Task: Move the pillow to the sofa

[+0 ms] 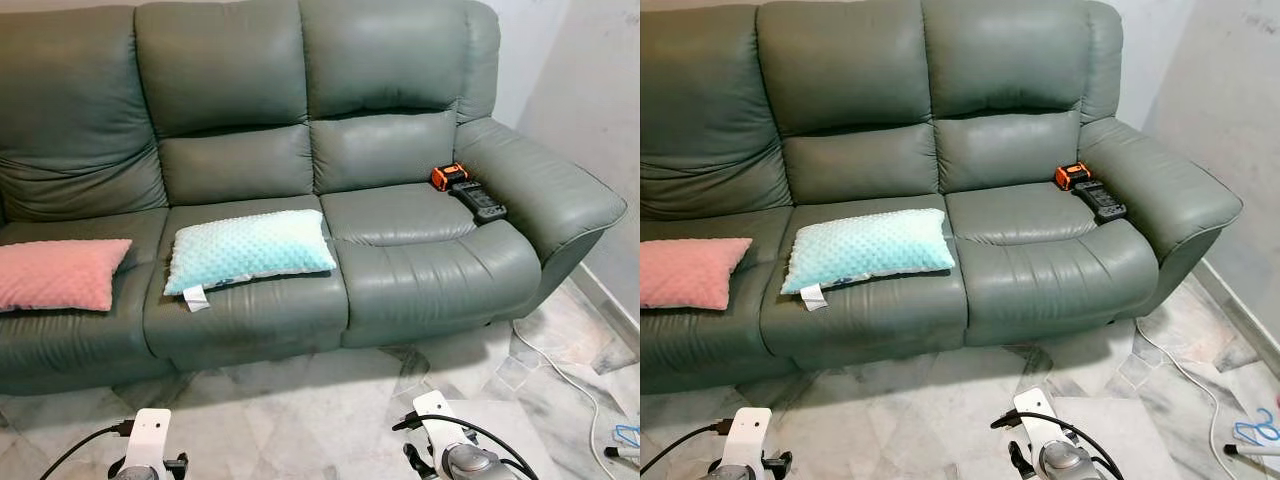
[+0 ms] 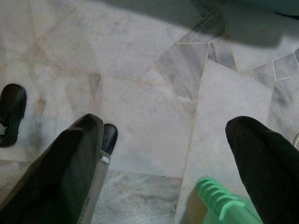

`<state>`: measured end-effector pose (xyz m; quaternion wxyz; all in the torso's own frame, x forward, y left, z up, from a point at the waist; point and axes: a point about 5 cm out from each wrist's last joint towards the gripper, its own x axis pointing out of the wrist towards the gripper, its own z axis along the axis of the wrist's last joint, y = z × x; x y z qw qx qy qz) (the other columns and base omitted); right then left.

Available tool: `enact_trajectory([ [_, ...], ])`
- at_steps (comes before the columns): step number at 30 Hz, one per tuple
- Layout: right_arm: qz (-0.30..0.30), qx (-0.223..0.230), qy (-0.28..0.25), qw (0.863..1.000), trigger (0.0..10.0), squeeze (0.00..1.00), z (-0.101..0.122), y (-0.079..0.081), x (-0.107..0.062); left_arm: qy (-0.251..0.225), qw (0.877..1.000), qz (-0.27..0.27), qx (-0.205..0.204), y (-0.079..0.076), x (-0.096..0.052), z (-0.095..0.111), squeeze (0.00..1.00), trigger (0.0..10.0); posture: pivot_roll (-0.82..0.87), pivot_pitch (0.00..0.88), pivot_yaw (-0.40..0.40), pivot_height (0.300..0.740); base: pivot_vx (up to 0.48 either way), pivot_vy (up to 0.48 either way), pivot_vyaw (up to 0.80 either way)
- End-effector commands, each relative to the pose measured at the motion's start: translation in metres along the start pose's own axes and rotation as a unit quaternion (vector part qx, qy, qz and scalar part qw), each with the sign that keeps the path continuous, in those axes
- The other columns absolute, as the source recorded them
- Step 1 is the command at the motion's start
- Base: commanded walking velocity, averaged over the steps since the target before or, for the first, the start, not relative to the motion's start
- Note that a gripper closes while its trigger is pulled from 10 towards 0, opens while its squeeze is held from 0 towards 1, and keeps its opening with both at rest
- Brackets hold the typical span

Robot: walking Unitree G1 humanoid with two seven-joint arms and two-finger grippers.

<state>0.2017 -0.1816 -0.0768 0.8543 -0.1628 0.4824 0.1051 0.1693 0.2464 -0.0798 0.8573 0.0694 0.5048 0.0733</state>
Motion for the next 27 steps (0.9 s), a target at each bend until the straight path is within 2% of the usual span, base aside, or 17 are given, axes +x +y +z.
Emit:
enact_trajectory([
  [1,-0.001,-0.004,-0.003,1.0,10.0,0.0,0.004,0.0,0.0,0.0,1.0,-0.001,0.002,0.003,0.0,0.001,0.0,10.0,0.03,0.0,0.011,0.74,0.0,0.0,-0.68],
  [27,0.001,-0.006,0.0,1.0,10.0,0.0,0.005,0.001,0.001,-0.012,1.0,-0.009,-0.008,0.0,0.001,0.012,0.0,10.0,0.04,0.0,0.015,0.74,0.0,0.0,-0.67],
])
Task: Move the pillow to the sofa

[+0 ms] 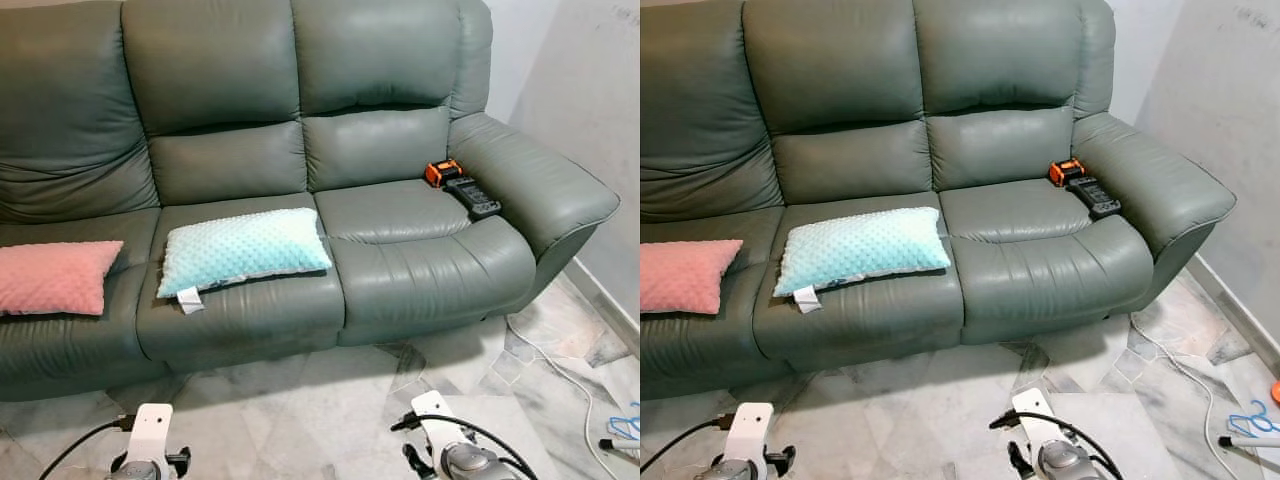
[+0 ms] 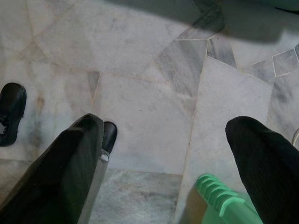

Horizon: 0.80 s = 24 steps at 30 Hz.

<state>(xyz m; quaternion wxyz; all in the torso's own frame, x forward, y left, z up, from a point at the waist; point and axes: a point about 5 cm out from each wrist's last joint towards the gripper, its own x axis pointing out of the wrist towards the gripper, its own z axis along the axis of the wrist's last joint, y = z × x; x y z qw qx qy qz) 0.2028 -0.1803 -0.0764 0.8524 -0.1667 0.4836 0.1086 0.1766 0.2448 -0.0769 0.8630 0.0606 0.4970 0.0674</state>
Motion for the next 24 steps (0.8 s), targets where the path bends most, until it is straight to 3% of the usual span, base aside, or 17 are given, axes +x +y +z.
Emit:
enact_trajectory([
  [1,0.0,-0.001,-0.002,1.0,10.0,0.0,0.0032,-0.0001,0.0003,-0.003,1.0,0.0,-0.003,0.0019,0.0002,0.0042,0.0,10.0,0.04,0.0,0.015,0.74,0.0,0.0,-0.66],
  [10,0.002,0.004,-0.006,1.0,10.0,0.0,0.0038,0.0005,0.0003,-0.004,1.0,-0.001,-0.009,0.0019,0.0003,0.005,0.0,10.0,0.03,0.0,0.017,0.74,0.0,0.0,-0.65],
  [13,0.005,0.002,-0.003,1.0,10.0,0.0,0.0032,0.0009,0.0003,-0.003,1.0,-0.002,-0.01,0.0017,0.0003,0.0045,0.0,10.0,0.03,0.0,0.018,0.74,0.0,0.0,0.0],
  [24,0.003,0.001,0.002,1.0,10.0,0.0,0.0019,0.0012,0.0003,0.001,1.0,-0.004,-0.013,0.0016,0.0001,0.0022,0.0,10.0,0.03,0.0,0.02,0.74,0.0,0.0,-0.72],
])
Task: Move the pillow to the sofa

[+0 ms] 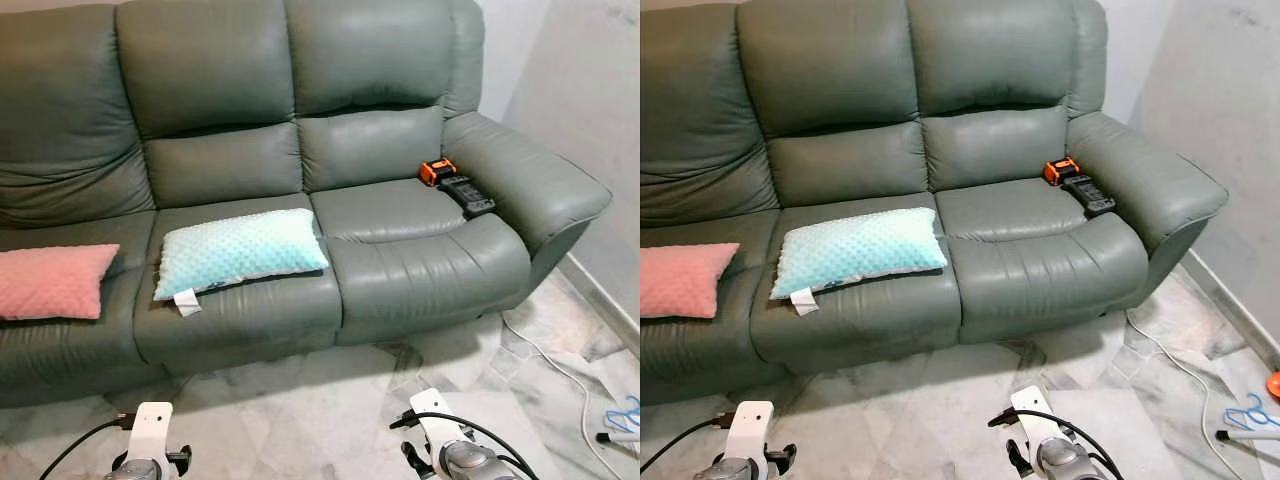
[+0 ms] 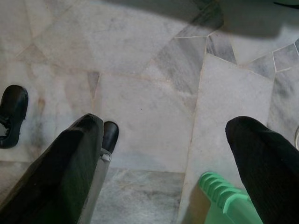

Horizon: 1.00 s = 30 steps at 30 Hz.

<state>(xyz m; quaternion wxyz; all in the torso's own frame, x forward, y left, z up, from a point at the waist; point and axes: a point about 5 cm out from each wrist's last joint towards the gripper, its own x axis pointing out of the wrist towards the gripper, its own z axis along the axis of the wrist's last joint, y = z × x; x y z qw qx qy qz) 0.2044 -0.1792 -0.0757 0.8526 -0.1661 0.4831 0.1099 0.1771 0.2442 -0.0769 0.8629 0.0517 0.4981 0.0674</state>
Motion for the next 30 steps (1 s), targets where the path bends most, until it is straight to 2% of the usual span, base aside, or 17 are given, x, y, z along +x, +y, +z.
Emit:
enact_trajectory([
  [1,0.002,0.001,0.003,1.0,10.0,0.0,0.0,0.001,0.0,0.0,1.0,0.0,-0.006,0.002,0.0,0.002,0.0,10.0,0.03,0.0,0.02,0.74,0.0,0.0,-0.72],
  [11,-0.006,0.005,0.007,1.0,10.0,0.0,-0.002,-0.003,0.0,0.005,1.0,-0.004,-0.012,-0.005,0.0,-0.002,0.0,10.0,0.0,0.0,0.02,0.74,0.0,0.0,-0.72],
  [19,-0.008,0.004,0.009,1.0,10.0,0.0,-0.003,-0.005,-0.001,0.006,1.0,-0.009,0.002,-0.009,0.001,-0.001,0.0,10.0,-0.01,0.0,0.02,0.74,0.0,0.0,-0.71],
  [24,-0.007,-0.001,0.008,1.0,10.0,0.0,-0.003,-0.005,-0.001,0.007,1.0,-0.011,-0.008,-0.012,0.001,-0.002,0.0,10.0,0.0,0.0,0.014,0.74,0.0,0.0,-0.71],
  [30,-0.007,-0.004,0.007,1.0,10.0,0.0,-0.002,-0.005,-0.001,0.007,1.0,-0.011,-0.016,-0.012,0.001,-0.003,0.0,10.0,0.0,0.0,0.01,0.74,0.263,0.0,-0.7],
])
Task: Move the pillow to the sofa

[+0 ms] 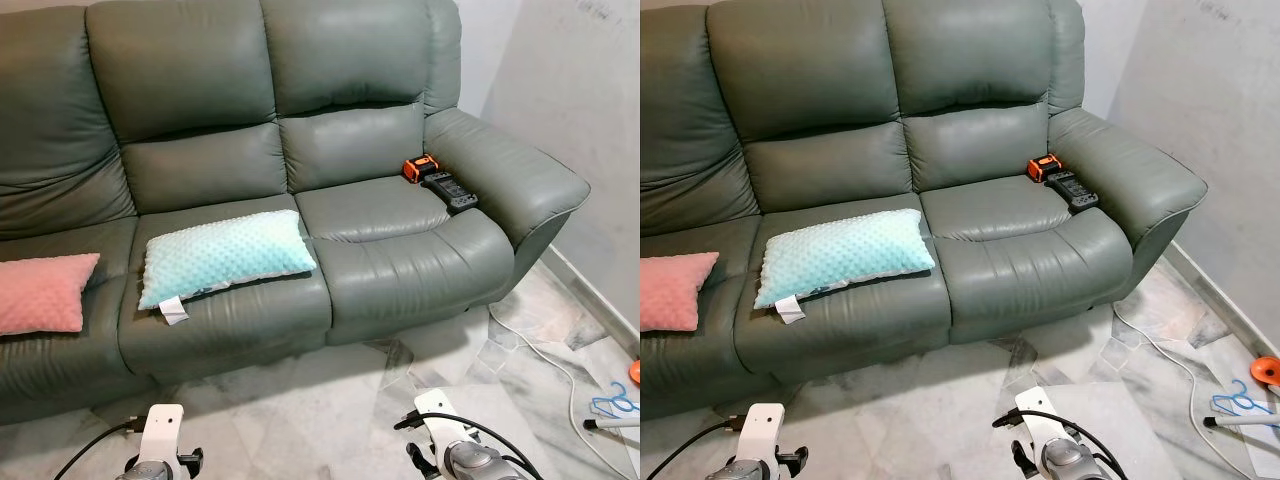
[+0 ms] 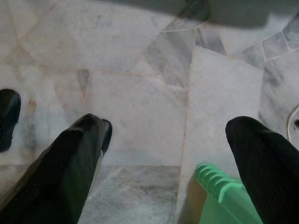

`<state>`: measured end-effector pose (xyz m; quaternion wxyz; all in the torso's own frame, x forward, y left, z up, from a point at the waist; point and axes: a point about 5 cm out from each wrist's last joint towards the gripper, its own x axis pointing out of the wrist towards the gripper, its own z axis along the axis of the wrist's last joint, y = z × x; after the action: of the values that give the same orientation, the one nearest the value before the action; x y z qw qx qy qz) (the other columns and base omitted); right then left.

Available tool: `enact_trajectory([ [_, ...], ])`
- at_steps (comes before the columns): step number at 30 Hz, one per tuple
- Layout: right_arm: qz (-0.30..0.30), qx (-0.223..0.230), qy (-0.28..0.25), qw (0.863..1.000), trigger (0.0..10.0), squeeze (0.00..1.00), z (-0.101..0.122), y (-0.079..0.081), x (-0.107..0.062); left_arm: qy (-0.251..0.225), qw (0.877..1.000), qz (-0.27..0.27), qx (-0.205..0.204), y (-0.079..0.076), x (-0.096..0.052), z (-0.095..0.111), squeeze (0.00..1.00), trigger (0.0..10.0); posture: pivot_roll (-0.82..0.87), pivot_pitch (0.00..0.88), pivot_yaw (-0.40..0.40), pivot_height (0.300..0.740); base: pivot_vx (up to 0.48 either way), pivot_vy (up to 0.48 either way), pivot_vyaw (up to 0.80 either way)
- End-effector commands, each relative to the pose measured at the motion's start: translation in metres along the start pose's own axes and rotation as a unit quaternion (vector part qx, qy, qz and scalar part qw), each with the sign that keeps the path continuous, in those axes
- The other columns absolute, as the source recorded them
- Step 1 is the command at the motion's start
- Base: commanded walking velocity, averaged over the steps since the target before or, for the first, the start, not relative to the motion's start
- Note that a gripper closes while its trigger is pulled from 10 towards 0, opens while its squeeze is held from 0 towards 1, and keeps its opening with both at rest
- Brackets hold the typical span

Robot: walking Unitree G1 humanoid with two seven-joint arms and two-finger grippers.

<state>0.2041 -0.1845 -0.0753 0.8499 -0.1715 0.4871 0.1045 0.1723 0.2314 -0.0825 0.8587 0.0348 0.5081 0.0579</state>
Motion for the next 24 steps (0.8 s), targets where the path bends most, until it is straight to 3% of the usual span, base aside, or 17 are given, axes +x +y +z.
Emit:
enact_trajectory([
  [1,-0.001,-0.003,0.001,1.0,10.0,0.0,0.0004,-0.0006,0.0,-0.004,1.0,0.006,-0.007,0.0017,0.0001,0.0034,0.0,10.0,0.0,0.0,0.01,0.74,0.274,0.0,-0.7],
  [24,-0.001,-0.013,0.004,1.0,10.0,0.0,-0.0001,-0.0029,-0.0003,-0.003,1.0,0.004,-0.008,0.001,0.0001,0.0024,0.0,10.0,0.0,0.0,0.006,0.74,0.237,0.0,-0.69],
])
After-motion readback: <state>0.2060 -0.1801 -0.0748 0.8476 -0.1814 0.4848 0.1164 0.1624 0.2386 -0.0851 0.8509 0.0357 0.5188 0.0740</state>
